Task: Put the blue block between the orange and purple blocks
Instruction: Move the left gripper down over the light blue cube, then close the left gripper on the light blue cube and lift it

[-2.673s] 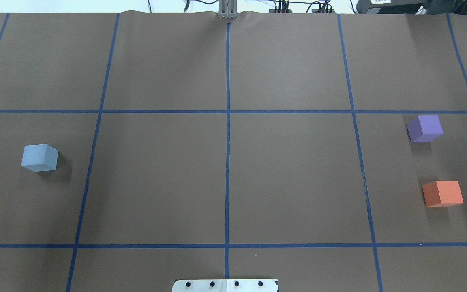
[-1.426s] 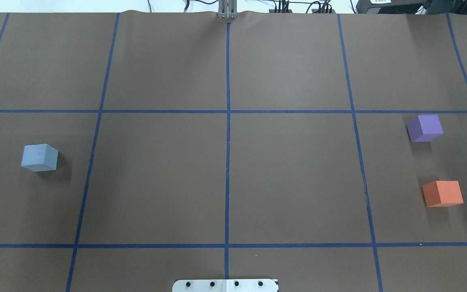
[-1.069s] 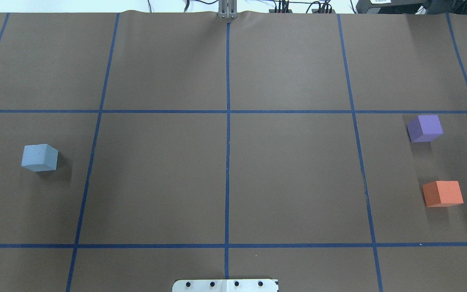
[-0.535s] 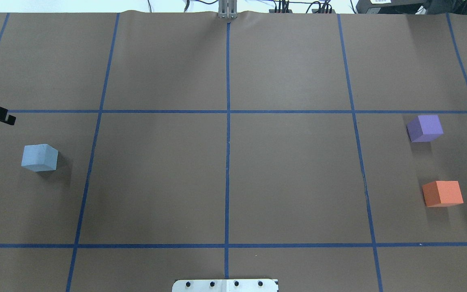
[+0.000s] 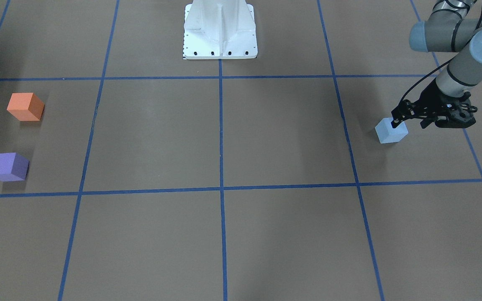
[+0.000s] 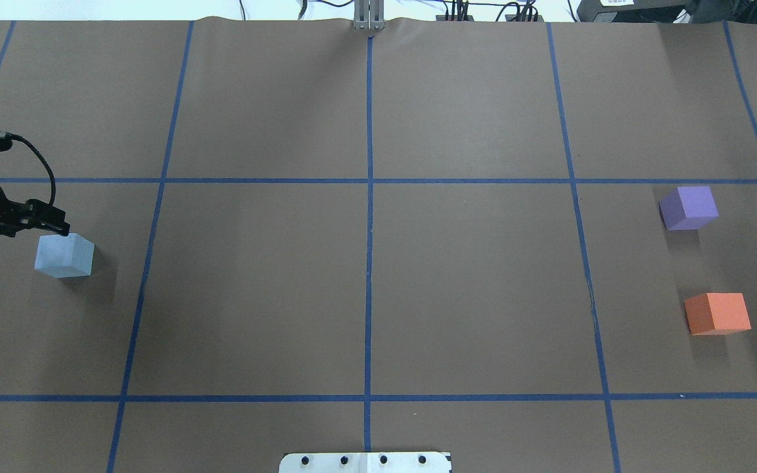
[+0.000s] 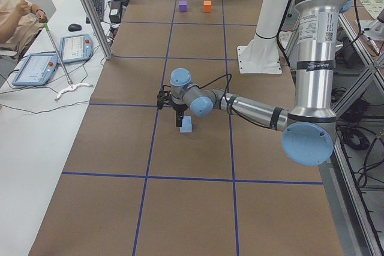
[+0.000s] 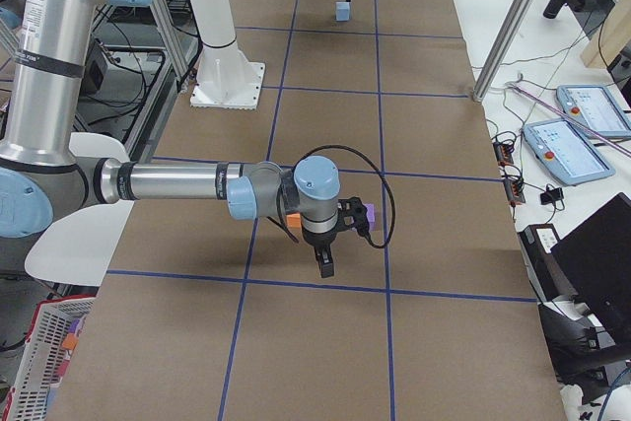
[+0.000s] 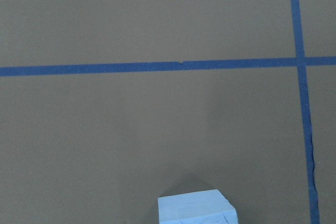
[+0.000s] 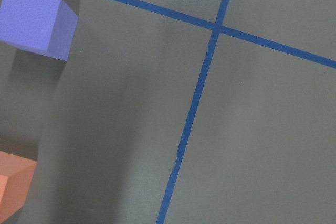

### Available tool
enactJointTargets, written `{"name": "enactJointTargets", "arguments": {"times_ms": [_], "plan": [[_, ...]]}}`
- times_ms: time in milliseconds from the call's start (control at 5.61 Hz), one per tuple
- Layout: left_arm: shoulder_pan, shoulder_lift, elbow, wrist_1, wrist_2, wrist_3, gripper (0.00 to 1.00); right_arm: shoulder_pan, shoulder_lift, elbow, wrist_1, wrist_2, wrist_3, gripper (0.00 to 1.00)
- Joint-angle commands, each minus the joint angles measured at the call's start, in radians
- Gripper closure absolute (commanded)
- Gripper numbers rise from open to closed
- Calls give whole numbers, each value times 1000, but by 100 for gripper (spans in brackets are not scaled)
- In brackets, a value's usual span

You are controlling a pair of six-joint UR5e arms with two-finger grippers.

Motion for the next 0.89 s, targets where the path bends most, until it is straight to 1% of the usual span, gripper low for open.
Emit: {"name": "enactJointTargets", "arguments": {"times_ms": [0, 178, 356, 535, 713], "plan": [[75, 0, 19, 2, 52, -43, 0, 0, 0, -2, 0, -4, 0, 0], [81, -5, 50, 8, 61, -37, 0, 0, 0, -4, 0, -5, 0, 0], [81, -3, 58, 8, 66, -32, 0, 0, 0, -4, 0, -5, 0, 0], [86, -8, 59, 6, 69, -31, 10, 0, 0, -4, 0, -4, 0, 0], [87, -19, 58, 6, 69, -31, 78, 0, 0, -4, 0, -2, 0, 0]]}}
